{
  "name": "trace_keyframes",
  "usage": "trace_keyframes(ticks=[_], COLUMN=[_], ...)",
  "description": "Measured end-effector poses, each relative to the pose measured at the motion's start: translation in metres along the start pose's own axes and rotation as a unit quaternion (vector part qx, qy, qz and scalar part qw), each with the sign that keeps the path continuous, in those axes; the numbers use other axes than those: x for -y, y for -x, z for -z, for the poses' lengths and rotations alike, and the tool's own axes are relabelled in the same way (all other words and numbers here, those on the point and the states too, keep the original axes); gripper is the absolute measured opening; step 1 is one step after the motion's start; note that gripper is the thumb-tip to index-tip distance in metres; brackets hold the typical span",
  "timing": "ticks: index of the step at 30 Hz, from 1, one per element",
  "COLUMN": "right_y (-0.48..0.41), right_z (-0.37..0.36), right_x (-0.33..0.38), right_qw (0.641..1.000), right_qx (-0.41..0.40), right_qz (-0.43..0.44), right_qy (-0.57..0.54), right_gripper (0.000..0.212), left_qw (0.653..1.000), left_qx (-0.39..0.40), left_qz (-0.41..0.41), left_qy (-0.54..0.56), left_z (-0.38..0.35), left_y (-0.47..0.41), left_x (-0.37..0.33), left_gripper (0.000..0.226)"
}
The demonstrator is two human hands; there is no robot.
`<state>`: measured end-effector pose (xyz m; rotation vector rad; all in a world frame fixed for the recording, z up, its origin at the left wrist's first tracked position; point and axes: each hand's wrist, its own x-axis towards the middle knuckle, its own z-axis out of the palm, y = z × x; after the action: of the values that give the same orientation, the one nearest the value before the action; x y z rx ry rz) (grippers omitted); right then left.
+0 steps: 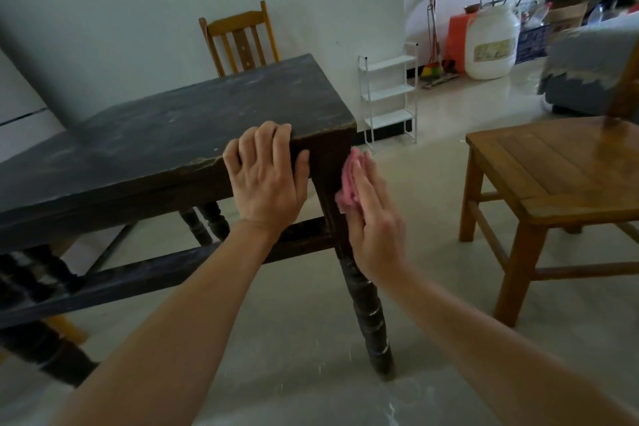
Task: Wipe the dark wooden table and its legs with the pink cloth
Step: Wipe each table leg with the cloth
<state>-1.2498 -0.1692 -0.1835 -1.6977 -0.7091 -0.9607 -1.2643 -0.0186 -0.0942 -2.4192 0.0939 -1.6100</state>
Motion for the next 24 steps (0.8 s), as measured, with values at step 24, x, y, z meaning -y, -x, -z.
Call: trace_keyframes(ticks=[24], right_y=[0.157], right_z=[0.012], right_x=[-0.057], right_qw=[0.960], right_qx=[0.185], right_qz=[-0.209], right_qy=[-0.006], right_gripper=[0.043], left_qw=[0.979], left_qx=[0.200], left_qz=[0.041], left_qy=[-0.011], left_z=[-0.036], left_y=[0.116], left_x=[-0.037], left_gripper=[0.053])
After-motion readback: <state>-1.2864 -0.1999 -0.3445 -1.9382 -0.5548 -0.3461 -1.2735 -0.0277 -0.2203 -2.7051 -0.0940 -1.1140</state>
